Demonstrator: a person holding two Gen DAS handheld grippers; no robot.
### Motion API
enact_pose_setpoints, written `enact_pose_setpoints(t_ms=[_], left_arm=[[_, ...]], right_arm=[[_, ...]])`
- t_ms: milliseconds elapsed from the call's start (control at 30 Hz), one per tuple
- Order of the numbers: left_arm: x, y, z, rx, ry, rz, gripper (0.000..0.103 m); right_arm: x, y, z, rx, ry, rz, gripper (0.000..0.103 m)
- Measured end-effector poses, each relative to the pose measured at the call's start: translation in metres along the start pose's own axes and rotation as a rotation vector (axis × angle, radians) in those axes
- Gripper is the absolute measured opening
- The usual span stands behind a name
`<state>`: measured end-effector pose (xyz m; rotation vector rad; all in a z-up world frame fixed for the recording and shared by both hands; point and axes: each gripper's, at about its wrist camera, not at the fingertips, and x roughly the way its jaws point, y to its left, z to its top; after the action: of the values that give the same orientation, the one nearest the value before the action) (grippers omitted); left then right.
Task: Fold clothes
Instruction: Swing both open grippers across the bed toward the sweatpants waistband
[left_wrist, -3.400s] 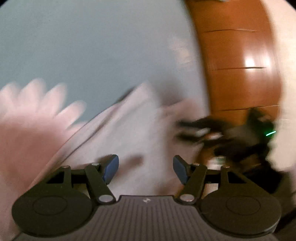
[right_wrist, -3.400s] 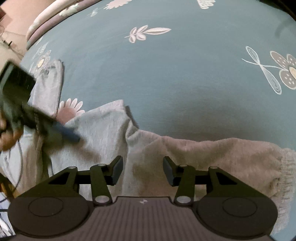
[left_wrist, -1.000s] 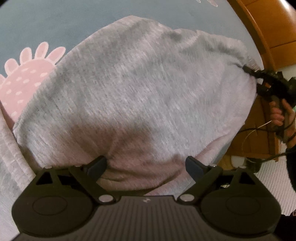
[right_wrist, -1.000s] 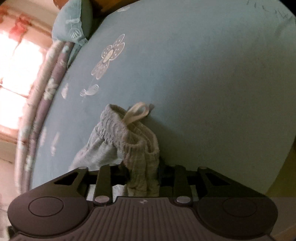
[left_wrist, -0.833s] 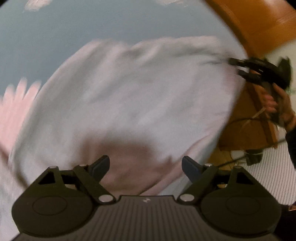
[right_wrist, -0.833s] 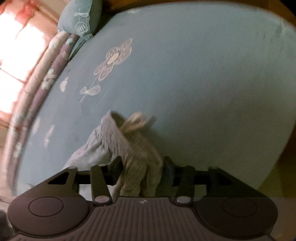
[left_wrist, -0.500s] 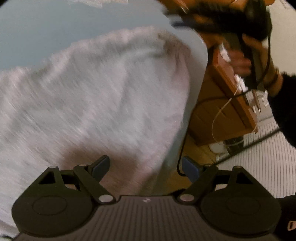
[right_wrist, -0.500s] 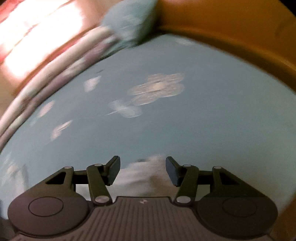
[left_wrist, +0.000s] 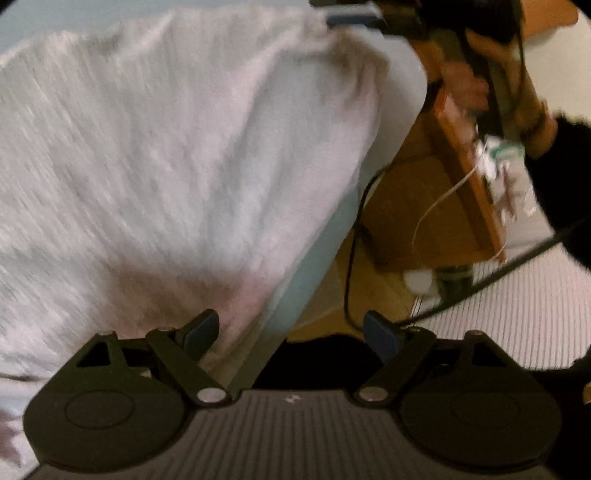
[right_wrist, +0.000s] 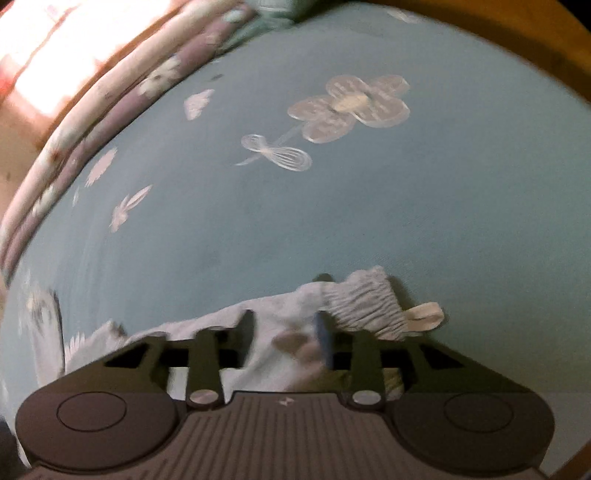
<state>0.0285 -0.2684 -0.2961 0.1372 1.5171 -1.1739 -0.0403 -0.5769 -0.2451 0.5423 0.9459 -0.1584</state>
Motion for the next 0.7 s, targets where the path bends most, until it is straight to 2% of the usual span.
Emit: enact_pose_setpoints(t_ms=[100, 200, 267, 400, 500, 567, 633, 700], left_arm=[[-0.011, -0.001, 0.01, -0.001, -0.082, 0.021, 0.084], [-0.014, 0.001, 0.015, -0.008, -0.132, 0.071, 0.084], [-0.012, -0.004, 0.016, 0.034, -0.137, 0.106, 0.083], [0.005, -0.02, 0.007, 0.167, -0.056, 0.173, 0.078], [0.018, -0.027, -0.005, 0.229, 0.0, 0.197, 0.077], [0.026, -0.03, -0.013, 0.246, 0.032, 0.203, 0.077], [0.032, -0.029, -0.02, 0.211, 0.061, 0.196, 0.077], [0.034, -0.033, -0.023, 0.211, 0.056, 0.22, 0.078]], right_arm=[[-0.019, 0.026, -0.015, -0.096, 0.042, 0.029, 0.058], [-0.023, 0.035, -0.027, -0.09, 0.095, 0.043, 0.059], [-0.027, 0.032, -0.037, -0.057, 0.121, 0.041, 0.059], [-0.027, 0.022, -0.055, 0.028, 0.173, 0.095, 0.059], [-0.019, 0.031, -0.068, -0.021, 0.235, 0.141, 0.059], [-0.013, 0.04, -0.079, -0.072, 0.293, 0.174, 0.059], [-0.004, 0.044, -0.091, -0.107, 0.364, 0.187, 0.059], [0.004, 0.042, -0.1, -0.128, 0.413, 0.138, 0.059]])
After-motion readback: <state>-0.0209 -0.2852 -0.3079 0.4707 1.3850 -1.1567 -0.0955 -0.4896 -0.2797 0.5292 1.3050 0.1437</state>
